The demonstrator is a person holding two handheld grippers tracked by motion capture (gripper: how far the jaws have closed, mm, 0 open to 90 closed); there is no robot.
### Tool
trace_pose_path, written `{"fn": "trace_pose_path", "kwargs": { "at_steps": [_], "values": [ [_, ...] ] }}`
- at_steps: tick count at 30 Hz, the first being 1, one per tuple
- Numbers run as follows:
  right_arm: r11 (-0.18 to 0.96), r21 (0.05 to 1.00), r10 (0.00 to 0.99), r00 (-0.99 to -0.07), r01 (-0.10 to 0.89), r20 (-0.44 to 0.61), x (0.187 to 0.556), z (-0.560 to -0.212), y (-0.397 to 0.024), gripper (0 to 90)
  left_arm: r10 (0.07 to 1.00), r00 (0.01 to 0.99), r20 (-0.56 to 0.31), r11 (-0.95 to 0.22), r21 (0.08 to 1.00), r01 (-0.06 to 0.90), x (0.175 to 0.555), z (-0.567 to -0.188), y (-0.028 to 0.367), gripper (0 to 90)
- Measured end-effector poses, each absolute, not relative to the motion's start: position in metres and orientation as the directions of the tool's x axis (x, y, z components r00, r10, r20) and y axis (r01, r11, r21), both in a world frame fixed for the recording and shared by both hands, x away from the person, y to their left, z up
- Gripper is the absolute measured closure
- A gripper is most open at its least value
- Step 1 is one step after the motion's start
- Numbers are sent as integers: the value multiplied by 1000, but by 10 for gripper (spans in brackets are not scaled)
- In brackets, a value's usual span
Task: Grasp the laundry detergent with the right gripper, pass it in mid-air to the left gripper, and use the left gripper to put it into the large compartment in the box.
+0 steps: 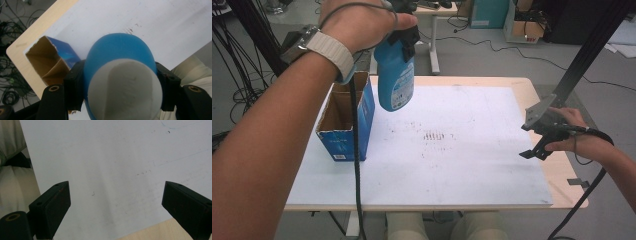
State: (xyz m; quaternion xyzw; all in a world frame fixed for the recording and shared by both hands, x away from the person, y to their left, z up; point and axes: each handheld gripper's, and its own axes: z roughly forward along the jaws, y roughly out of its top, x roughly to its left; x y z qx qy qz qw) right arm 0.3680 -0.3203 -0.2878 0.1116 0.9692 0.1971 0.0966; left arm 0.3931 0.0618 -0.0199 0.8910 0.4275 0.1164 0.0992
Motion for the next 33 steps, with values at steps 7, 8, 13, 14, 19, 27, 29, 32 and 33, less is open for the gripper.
{"fn": "trace_pose_path", "kwargs": {
  "at_steps": [7, 8, 13, 14, 19, 27, 29, 32, 33],
  "values": [
    [895, 404, 260, -956, 187, -135, 369, -291, -322, 84, 835, 527, 157, -550, 279, 787, 399, -3, 83, 375],
    [895, 403, 263, -956, 190, -133, 369, -292, -322, 84, 838, 522, 157, -545, 281, 790, 400, -2, 85, 375],
    [892, 409, 266, -955, 192, -130, 369, -294, -323, 84, 872, 462, 160, -489, 286, 824, 404, 6, 97, 376],
    [892, 409, 267, -955, 194, -130, 369, -294, -324, 84, 880, 448, 156, -474, 285, 833, 405, 7, 99, 375],
    [883, 419, 286, -950, 212, -123, 369, -294, -326, 84, 903, 401, 156, -429, 257, 866, 410, 7, 111, 376],
    [865, 435, 322, -941, 250, -100, 367, -297, -328, 84, 937, 316, 148, -344, 245, 906, 417, -2, 129, 376],
    [866, 435, 320, -942, 248, -99, 367, -298, -328, 84, 943, 299, 148, -327, 243, 913, 419, -5, 134, 376],
    [864, 433, 325, -941, 256, -94, 367, -299, -328, 84, 949, 278, 146, -307, 245, 919, 422, -10, 142, 375],
    [863, 428, 334, -938, 267, -88, 366, -299, -328, 84, 952, 272, 142, -300, 245, 922, 422, -12, 146, 375]
  ]
}}
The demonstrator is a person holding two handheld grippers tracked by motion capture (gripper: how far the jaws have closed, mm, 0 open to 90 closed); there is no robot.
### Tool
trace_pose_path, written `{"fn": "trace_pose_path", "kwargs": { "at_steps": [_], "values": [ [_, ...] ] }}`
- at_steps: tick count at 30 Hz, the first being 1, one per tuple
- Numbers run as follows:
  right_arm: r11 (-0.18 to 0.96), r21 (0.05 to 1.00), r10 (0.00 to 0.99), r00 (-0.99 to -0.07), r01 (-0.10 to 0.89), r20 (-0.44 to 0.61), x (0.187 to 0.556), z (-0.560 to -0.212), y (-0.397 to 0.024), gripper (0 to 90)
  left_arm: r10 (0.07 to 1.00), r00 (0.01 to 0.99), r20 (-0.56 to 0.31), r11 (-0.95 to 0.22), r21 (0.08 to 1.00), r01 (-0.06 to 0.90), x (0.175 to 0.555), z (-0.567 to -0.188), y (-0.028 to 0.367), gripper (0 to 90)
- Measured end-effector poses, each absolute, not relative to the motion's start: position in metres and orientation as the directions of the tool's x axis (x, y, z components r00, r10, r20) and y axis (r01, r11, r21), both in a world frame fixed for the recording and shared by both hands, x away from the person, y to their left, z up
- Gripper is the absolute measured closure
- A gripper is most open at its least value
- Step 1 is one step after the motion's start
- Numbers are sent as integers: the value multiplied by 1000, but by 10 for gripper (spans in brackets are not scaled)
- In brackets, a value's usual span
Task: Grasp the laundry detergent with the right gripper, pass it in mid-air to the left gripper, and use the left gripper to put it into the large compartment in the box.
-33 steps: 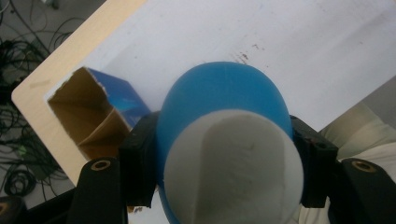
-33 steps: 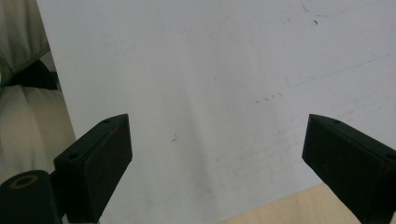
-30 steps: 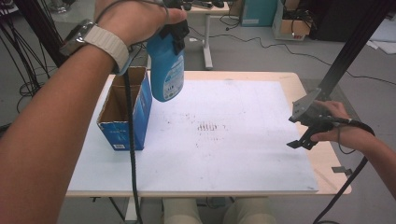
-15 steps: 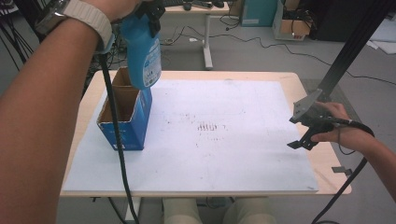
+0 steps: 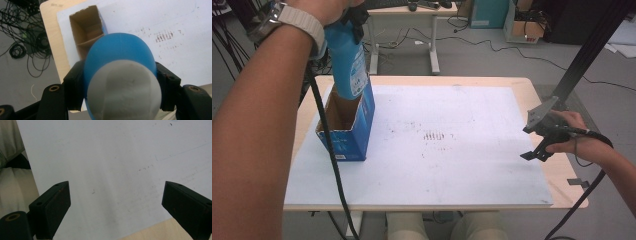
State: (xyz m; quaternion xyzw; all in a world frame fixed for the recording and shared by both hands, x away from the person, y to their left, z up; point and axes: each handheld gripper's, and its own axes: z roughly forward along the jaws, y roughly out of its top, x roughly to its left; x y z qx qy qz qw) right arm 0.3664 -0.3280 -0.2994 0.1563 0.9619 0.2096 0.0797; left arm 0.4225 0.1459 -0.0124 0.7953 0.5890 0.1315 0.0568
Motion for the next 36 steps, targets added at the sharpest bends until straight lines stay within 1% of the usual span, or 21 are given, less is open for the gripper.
{"fn": "trace_pose_path", "kwargs": {
  "at_steps": [1, 2, 15, 20, 23, 29, 36],
  "values": [
    [857, 406, 374, -925, 317, -69, 363, -298, -327, 84, 953, 269, 141, -297, 245, 923, 423, -14, 148, 376],
    [856, 407, 376, -924, 319, -68, 363, -299, -327, 84, 955, 261, 139, -289, 246, 925, 423, -15, 150, 376],
    [855, 402, 384, -921, 328, -64, 365, -301, -326, 83, 977, 184, 111, -206, 244, 947, 433, -42, 180, 376],
    [854, 398, 387, -920, 334, -58, 364, -302, -327, 84, 981, 153, 119, -178, 242, 954, 439, -55, 188, 376],
    [854, 396, 390, -919, 338, -57, 365, -303, -328, 84, 980, 146, 132, -174, 235, 956, 441, -62, 193, 376],
    [853, 399, 392, -918, 338, -60, 365, -302, -328, 84, 986, 117, 117, -142, 238, 961, 445, -78, 202, 376],
    [848, 403, 400, -915, 345, -58, 365, -302, -329, 84, 988, 106, 113, -130, 230, 965, 447, -99, 210, 375]
  ]
}}
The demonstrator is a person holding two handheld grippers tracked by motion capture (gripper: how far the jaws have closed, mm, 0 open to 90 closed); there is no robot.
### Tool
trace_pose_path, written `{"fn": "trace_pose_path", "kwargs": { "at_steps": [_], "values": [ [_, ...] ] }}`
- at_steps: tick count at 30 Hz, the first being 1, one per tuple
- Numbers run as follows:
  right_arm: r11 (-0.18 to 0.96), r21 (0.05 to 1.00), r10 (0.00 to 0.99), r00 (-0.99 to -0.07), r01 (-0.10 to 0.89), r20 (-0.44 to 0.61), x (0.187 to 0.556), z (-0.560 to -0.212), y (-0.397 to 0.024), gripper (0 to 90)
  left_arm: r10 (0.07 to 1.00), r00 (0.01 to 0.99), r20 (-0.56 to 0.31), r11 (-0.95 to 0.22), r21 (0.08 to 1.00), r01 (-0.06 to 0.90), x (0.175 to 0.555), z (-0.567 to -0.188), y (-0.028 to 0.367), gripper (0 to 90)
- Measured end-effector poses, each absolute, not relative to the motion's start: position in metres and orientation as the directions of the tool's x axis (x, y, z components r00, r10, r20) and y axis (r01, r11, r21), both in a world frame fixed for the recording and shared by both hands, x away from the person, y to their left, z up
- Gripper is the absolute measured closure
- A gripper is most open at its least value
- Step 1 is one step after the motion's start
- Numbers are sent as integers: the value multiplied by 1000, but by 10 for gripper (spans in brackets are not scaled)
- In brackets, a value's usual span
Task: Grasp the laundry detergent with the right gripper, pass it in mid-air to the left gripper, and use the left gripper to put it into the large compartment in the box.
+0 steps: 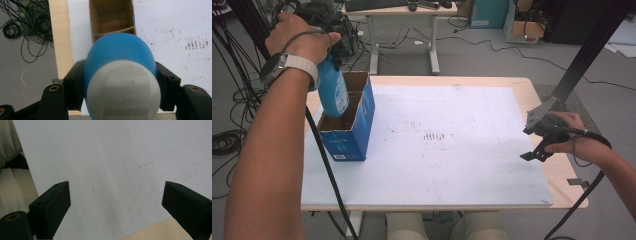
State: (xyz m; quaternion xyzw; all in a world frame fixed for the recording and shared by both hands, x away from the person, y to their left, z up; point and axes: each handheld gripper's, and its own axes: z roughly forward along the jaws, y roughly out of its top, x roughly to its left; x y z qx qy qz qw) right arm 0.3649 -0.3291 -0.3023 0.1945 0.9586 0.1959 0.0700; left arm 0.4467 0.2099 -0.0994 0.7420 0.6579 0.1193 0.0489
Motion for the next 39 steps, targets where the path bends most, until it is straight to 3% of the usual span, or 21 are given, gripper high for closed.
{"fn": "trace_pose_path", "kwargs": {
  "at_steps": [20, 22, 25, 39],
  "values": [
    [848, 399, 402, -914, 349, -53, 365, -306, -329, 84, 991, 87, 97, -107, 214, 971, 450, -159, 223, 375],
    [856, 423, 356, -932, 295, -71, 369, -309, -329, 83, 992, 83, 96, -102, 217, 971, 451, -167, 222, 376],
    [857, 423, 353, -933, 293, -70, 369, -310, -328, 83, 992, 86, 96, -104, 207, 973, 452, -177, 221, 375],
    [840, 400, 417, -908, 367, -43, 364, -309, -331, 84, 992, 77, 103, -97, 208, 973, 455, -209, 223, 375]
  ]
}}
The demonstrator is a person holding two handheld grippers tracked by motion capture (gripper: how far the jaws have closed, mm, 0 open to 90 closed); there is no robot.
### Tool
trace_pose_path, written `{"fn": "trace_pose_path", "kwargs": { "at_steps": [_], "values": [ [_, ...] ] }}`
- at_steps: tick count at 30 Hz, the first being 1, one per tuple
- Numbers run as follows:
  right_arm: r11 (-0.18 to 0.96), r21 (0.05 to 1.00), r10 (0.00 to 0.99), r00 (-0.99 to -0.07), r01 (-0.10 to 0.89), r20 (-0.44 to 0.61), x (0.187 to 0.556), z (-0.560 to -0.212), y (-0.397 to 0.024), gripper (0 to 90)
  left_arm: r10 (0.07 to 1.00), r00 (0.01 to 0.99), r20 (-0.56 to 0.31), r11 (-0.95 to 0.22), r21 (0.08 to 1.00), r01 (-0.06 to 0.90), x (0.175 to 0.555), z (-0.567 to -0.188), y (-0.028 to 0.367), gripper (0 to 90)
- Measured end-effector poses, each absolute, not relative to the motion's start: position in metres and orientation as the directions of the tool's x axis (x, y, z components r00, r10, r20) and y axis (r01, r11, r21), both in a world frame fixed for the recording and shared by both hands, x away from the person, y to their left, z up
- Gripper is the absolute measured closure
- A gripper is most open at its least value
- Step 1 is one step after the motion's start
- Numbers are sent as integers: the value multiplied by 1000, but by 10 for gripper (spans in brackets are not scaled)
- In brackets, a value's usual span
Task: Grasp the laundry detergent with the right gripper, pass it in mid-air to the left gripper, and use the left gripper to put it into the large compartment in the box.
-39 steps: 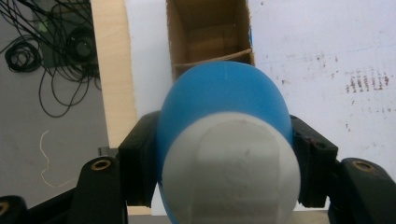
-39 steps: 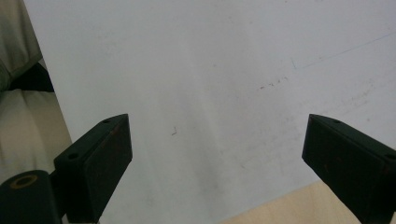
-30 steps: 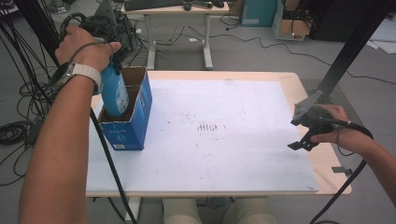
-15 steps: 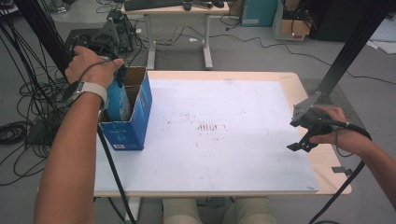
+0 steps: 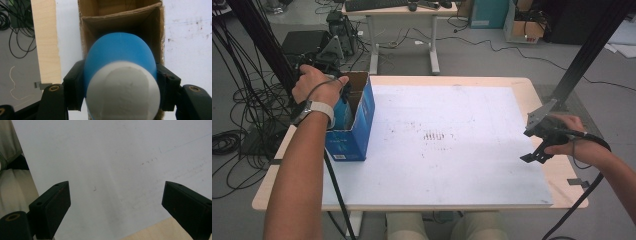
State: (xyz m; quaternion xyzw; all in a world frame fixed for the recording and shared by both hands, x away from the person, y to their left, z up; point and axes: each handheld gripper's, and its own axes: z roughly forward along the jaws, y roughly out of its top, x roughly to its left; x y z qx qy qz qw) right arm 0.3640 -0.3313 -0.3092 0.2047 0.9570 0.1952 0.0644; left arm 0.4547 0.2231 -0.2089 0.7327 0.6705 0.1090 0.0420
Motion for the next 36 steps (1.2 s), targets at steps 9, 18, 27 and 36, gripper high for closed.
{"fn": "trace_pose_path", "kwargs": {
  "at_steps": [9, 18, 27, 36],
  "values": [
    [839, 401, 417, -908, 367, -40, 365, -310, -330, 84, 991, 81, 110, -102, 199, 975, 454, -225, 222, 376],
    [836, 403, 421, -906, 372, -37, 365, -311, -332, 84, 991, 82, 110, -103, 196, 975, 455, -237, 220, 376],
    [835, 402, 424, -905, 376, -35, 365, -312, -332, 83, 991, 78, 109, -98, 188, 977, 456, -250, 221, 376],
    [836, 399, 423, -906, 376, -33, 365, -312, -333, 83, 993, 69, 100, -86, 171, 982, 454, -263, 223, 375]
  ]
}}
